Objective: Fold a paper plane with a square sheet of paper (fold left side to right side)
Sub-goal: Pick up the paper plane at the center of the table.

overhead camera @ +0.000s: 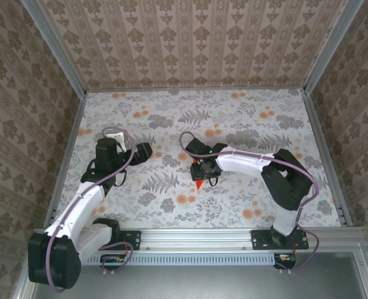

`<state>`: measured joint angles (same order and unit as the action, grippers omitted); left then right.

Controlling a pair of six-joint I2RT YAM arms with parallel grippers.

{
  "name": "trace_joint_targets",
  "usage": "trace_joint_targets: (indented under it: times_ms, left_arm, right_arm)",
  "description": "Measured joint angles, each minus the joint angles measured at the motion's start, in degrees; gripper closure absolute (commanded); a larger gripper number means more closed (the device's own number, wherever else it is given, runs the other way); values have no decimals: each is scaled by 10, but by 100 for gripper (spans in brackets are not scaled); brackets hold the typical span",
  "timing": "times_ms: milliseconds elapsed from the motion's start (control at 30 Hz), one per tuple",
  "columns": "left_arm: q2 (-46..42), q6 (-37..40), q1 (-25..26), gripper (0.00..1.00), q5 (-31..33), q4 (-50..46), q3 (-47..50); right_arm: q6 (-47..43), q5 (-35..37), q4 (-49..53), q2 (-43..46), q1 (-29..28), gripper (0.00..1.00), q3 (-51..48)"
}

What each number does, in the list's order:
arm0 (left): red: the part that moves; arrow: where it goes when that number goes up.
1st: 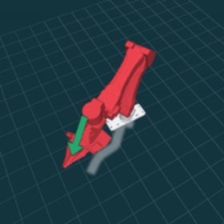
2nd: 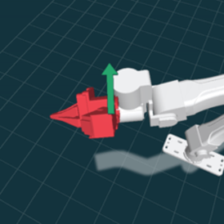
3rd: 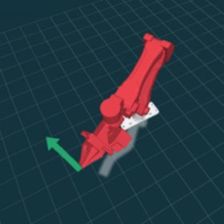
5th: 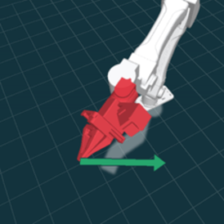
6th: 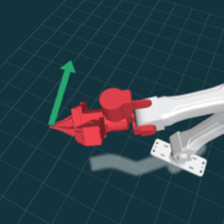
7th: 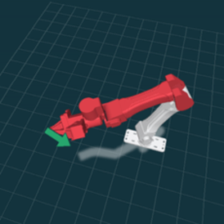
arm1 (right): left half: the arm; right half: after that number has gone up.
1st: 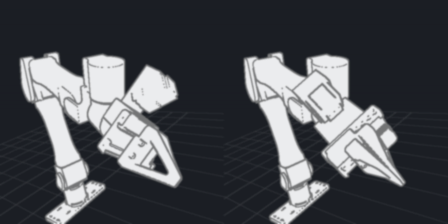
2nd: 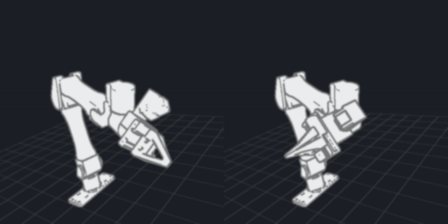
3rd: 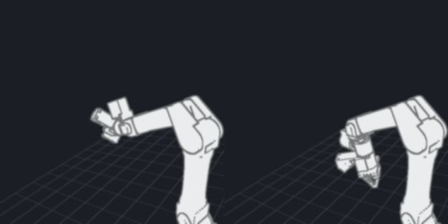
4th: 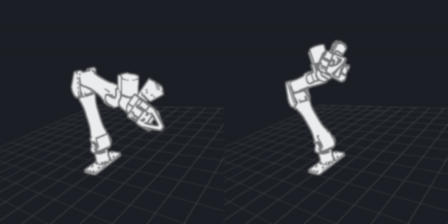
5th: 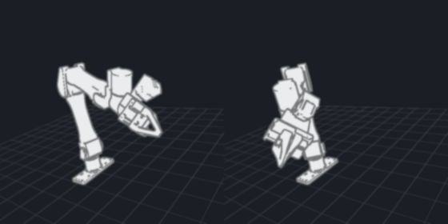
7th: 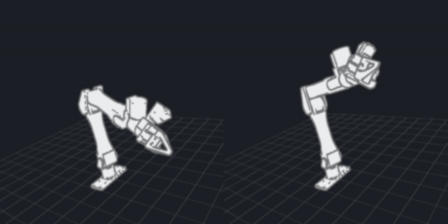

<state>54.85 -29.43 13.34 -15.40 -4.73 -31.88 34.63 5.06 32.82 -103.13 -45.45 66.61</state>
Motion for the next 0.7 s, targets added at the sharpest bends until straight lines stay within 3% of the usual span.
trace_joint_targets:
  times_ms: [200, 400, 700]
  left_arm:
    - [0, 0, -3, 0, -4, 0, 0]
    - [3, 0, -3, 0, -7, 0, 0]
    - [3, 0, -7, 0, -10, 0, 0]
  right_arm:
    - [1, 14, 8, 16, -10, 36, 0]
    - [1, 29, 11, 30, -14, 35, 0]
    - [15, 22, 0, 26, -14, 45, 1]
